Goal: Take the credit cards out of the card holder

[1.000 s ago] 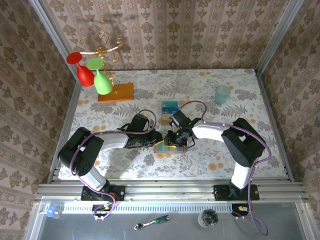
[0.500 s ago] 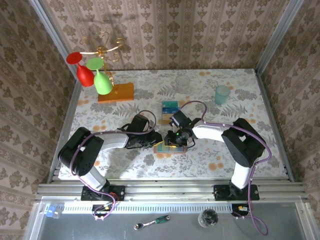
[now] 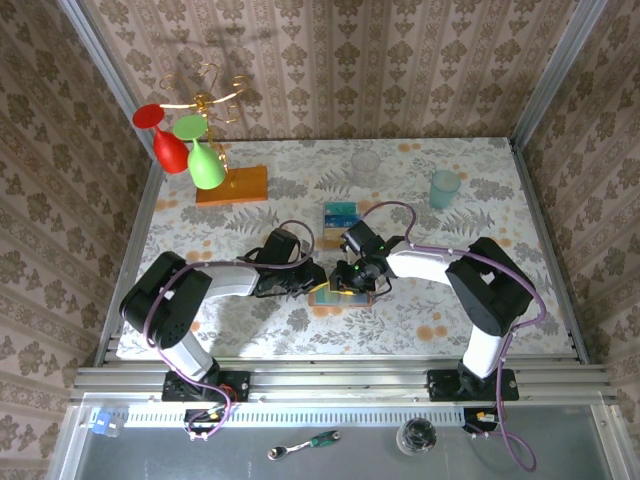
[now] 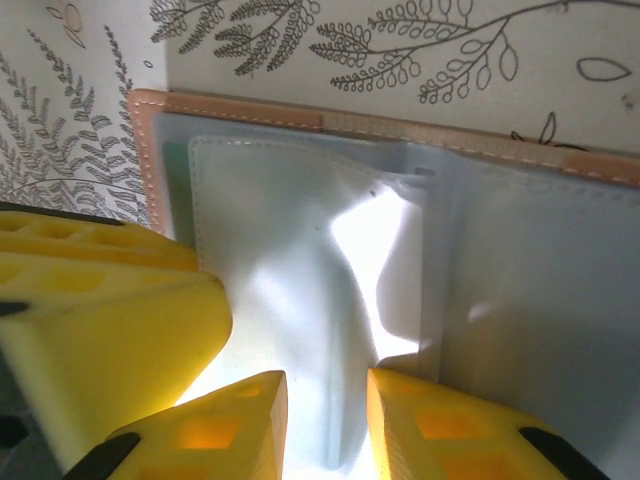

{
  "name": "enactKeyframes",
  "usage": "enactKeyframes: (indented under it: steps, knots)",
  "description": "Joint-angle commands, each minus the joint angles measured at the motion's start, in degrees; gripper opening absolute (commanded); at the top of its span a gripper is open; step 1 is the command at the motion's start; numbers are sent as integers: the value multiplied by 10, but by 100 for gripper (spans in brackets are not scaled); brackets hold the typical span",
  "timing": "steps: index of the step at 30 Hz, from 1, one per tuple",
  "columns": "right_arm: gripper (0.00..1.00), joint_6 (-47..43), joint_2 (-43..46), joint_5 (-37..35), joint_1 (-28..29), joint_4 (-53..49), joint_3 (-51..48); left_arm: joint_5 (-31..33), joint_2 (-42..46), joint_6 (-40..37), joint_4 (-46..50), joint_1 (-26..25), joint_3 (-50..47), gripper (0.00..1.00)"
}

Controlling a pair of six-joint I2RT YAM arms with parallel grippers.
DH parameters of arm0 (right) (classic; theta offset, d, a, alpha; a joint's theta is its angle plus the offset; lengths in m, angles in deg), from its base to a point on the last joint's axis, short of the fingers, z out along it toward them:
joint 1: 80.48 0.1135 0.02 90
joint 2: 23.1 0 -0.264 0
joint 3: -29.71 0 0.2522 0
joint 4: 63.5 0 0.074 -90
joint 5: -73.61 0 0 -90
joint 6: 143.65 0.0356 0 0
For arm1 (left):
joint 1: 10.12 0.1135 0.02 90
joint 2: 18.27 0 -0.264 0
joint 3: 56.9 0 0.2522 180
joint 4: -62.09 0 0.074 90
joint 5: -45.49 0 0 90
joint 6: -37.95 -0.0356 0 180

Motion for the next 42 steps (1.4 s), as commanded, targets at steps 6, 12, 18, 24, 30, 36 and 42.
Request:
enactKeyframes:
  steps: [6, 12, 18, 24, 30, 36, 42]
  knots:
    - [31, -9, 64, -13, -7, -33, 6, -6, 26, 1, 23, -7, 17, 16]
    - [31, -13, 104, -27, -24, -39, -11, -5, 20, -4, 49, -21, 49, 20]
    - [31, -21, 139, -32, -47, -51, -32, -7, -6, -1, 50, -43, 80, 24]
    - [32, -30, 181, -36, -77, -63, -57, -7, -41, 0, 53, -64, 117, 25]
    - [34, -38, 212, -42, -99, -76, -78, -10, -72, 2, 49, -78, 143, 27]
    - [37, -38, 234, -41, -102, -81, -85, -17, -90, 3, 44, -83, 160, 28]
    - [38, -34, 242, -43, -102, -84, -90, -25, -109, 4, 38, -87, 180, 30]
